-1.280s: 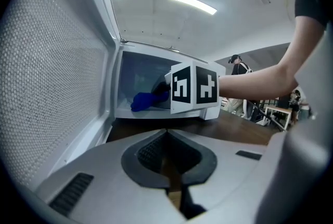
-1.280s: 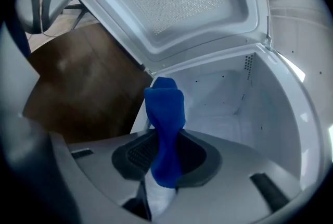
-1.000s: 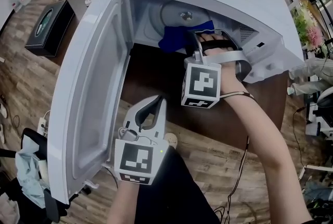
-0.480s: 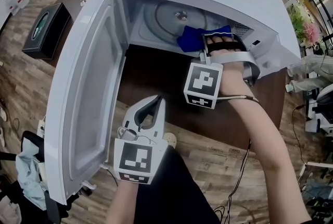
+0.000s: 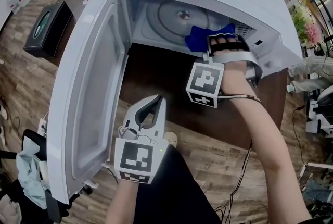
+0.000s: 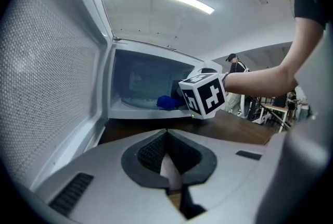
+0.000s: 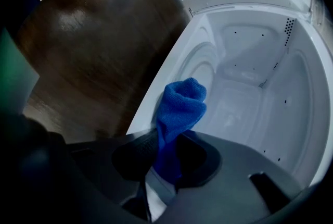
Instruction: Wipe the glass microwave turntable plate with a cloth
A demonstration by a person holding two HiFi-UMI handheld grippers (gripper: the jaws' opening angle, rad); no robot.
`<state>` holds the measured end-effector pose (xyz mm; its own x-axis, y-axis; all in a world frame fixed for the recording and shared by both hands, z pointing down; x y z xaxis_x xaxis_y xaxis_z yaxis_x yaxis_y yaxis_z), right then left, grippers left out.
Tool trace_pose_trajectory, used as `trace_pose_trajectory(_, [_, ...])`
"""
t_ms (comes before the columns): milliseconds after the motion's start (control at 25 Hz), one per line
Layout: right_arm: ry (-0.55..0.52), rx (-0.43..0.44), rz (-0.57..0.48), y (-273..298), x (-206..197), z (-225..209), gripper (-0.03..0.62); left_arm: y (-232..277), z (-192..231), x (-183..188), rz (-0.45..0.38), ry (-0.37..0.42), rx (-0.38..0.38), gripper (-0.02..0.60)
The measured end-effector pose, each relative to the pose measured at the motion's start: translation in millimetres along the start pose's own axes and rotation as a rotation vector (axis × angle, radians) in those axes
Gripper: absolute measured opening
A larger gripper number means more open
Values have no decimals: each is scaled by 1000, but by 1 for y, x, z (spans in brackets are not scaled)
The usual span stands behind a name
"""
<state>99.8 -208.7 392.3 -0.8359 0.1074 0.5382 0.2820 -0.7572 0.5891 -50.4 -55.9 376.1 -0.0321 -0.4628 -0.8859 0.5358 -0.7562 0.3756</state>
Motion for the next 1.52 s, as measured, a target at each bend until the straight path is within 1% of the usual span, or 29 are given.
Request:
trace_pose_trajectory(160, [-18, 2, -8, -1, 0, 1, 83, -1, 1, 1, 2, 3, 0, 5])
trace_pose_trajectory(280, [-1, -13, -41, -8, 1, 0, 83, -4, 1, 3, 5, 12, 1, 5])
trace_pose_trajectory(400, [67, -44, -95, -23, 0, -5, 83, -7, 1, 6, 10, 16, 6, 5])
trace_pose_trajectory(520, [174, -48, -190, -46, 1, -10, 84, -12, 1, 11, 13, 5, 18, 5])
trace_pose_trajectory(600, [231, -17, -238, -57, 1, -6, 84, -15, -1, 17, 18, -7, 25, 5])
trace_pose_trajectory(760, [304, 34, -286, -75, -9, -6, 84, -17, -6, 33, 24, -1, 41, 5])
trace_pose_trajectory(880, [371, 102, -335, -88, -16, 0, 83, -17, -11, 46, 30, 8, 48, 5])
trace_pose_trajectory(1040, [540, 173, -441, -107, -27, 6, 83, -14, -13, 63, 41, 26, 71, 5])
trace_pose_trajectory(1160, [707, 204, -521, -118, -43, 10, 84, -9, -18, 75, 40, 26, 72, 5])
trace_pose_trajectory(1240, [841, 209, -578, -123, -55, 12, 83, -6, -23, 83, 34, 21, 65, 5])
trace_pose_trajectory(1360, [1068, 213, -674, -130, -73, 18, 83, -3, -33, 94, 25, 27, 61, 5])
trace_pose_trajectory(1520, [1381, 188, -835, -145, -101, 27, 84, -1, -45, 106, 2, 23, 50, 5])
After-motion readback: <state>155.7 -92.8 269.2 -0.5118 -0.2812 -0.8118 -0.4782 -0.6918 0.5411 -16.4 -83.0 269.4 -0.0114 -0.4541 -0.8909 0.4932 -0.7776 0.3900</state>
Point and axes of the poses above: the fingertips, and each gripper's own axes: y forward along the fingers, z to its left, x out of its top, the point moved 5 cm from there along -y, backward along the fingers, and after that the axes turned 10 degrees about -y, right-handed, at the moved point
